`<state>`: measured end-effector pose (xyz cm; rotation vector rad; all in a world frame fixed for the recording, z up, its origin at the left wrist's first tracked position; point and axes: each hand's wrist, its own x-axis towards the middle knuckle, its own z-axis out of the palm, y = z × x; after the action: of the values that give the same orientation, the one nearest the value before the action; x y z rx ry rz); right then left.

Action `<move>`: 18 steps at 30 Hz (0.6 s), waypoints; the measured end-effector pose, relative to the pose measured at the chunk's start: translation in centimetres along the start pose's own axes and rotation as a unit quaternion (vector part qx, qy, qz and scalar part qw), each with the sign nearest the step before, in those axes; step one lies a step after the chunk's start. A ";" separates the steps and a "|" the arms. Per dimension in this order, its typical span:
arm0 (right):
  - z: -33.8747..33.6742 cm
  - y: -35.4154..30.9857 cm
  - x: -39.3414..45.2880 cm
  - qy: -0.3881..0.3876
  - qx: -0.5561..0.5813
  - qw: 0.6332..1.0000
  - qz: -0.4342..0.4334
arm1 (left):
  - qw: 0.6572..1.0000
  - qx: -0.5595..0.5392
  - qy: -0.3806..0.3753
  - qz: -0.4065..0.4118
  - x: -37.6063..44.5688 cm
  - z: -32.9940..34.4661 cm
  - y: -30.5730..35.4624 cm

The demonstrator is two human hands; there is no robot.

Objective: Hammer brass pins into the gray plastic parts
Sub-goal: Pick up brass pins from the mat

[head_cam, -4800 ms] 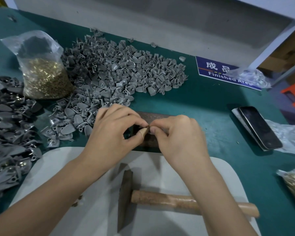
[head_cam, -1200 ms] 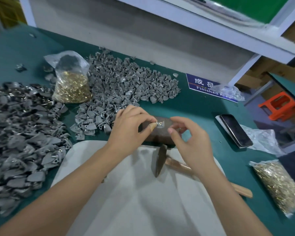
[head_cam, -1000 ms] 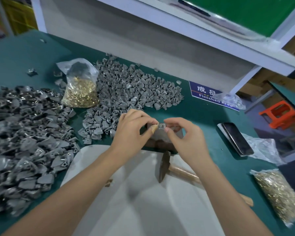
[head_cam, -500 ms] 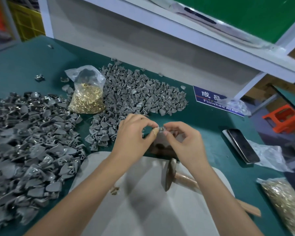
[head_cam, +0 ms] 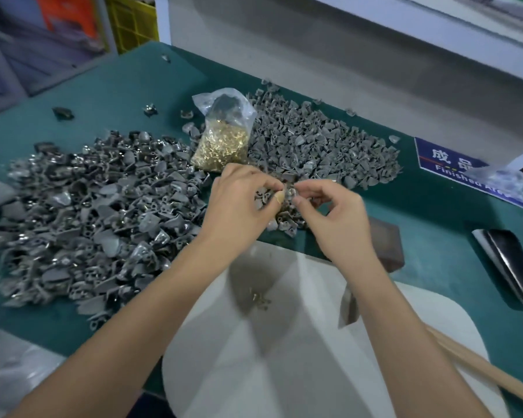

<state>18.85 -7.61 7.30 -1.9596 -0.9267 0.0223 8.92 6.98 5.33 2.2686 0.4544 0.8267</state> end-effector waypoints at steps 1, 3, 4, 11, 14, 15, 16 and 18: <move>0.5 -0.1 0.1 -0.005 0.000 1.000 -0.005 | 1.000 0.009 0.001 -0.005 -0.2 -0.6 -0.2; 1.7 -0.4 0.4 -0.019 0.006 1.000 -0.008 | 0.999 0.038 0.003 -0.014 -0.7 -1.8 -0.5; 2.3 -0.6 0.5 -0.028 0.011 1.000 -0.007 | 0.998 0.060 0.004 -0.018 -1.0 -2.5 -0.7; 7.5 -3.4 1.0 -0.093 0.063 0.993 -0.040 | 0.986 0.149 0.029 -0.068 -2.9 -8.2 -3.1; 9.7 -4.8 1.2 -0.122 0.081 0.988 -0.045 | 0.982 0.158 0.046 -0.090 -4.0 -10.2 -4.2; 10.4 -5.2 1.3 -0.131 0.085 0.987 -0.042 | 0.981 0.162 0.052 -0.098 -4.4 -10.8 -4.5; 11.2 -5.7 1.4 -0.141 0.087 0.986 -0.038 | 0.979 0.168 0.057 -0.105 -4.8 -11.3 -4.8; 12.6 -6.4 1.4 -0.155 0.083 0.984 -0.040 | 0.974 0.183 0.065 -0.116 -5.4 -12.3 -5.4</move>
<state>11.39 4.37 5.54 -1.7913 -1.1657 0.3572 -3.74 13.90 6.31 2.4347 0.9844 0.8269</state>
